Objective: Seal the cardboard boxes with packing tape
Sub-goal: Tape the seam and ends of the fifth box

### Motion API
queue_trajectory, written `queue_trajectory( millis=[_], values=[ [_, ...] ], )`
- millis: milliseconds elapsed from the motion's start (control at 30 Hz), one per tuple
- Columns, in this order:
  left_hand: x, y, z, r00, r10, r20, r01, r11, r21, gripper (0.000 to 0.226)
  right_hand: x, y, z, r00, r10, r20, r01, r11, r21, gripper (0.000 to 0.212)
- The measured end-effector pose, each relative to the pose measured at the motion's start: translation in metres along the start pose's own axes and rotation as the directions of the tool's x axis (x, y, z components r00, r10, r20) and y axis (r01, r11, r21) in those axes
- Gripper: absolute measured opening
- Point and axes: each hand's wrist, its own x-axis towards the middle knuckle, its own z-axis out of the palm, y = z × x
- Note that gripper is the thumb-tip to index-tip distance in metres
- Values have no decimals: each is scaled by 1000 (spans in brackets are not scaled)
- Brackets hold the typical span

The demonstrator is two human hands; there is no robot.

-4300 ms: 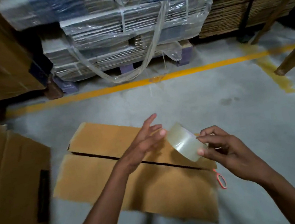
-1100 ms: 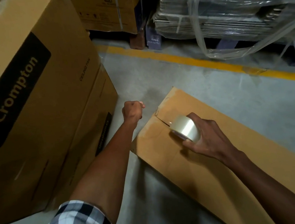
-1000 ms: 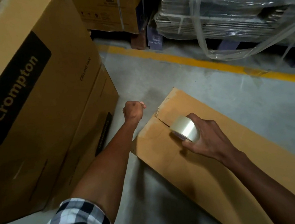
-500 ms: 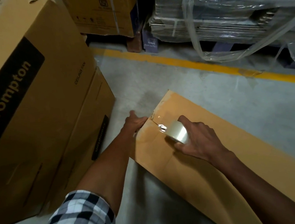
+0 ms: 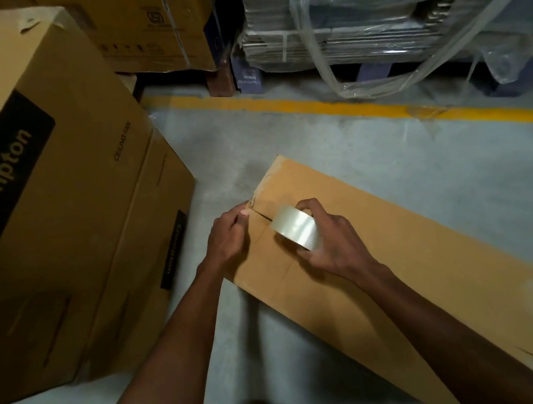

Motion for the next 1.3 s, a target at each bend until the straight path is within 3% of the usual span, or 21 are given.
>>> queue_trajectory(
  millis=[100,367,567,633,700,800,900,1200,1300],
  values=[
    [3,-2,2,999,11,-50,-8,998,70,50,-11,9,-7,1000,3,1,-4,992,123,76],
    [6,-9,6,991,105,-81,-90,981,173,55,-43,23,-42,1000,-21,15,22,999,-37,82],
    [3,-7,8,984,152,-91,-127,964,235,51,-100,66,-72,997,61,-44,-64,996,-63,81],
    [-5,-1,14,972,229,-58,-190,902,387,52,-110,72,-72,999,10,-32,-12,998,-64,83],
    [-11,3,18,939,343,10,-280,750,600,59,-112,73,-67,999,-46,0,46,995,-86,83],
    [-18,5,25,901,393,185,-394,560,729,76,-110,77,-63,998,-53,-37,50,996,-75,78],
    [-30,13,45,889,381,253,-432,517,739,91,-110,79,-63,999,-32,-36,30,998,-54,78],
    [-59,31,104,840,372,396,-536,445,717,107,-112,82,-51,997,57,-44,-55,998,43,83],
    [-67,37,115,847,386,366,-526,499,689,108,-116,84,-49,993,112,-27,-107,986,131,70]
  ],
)
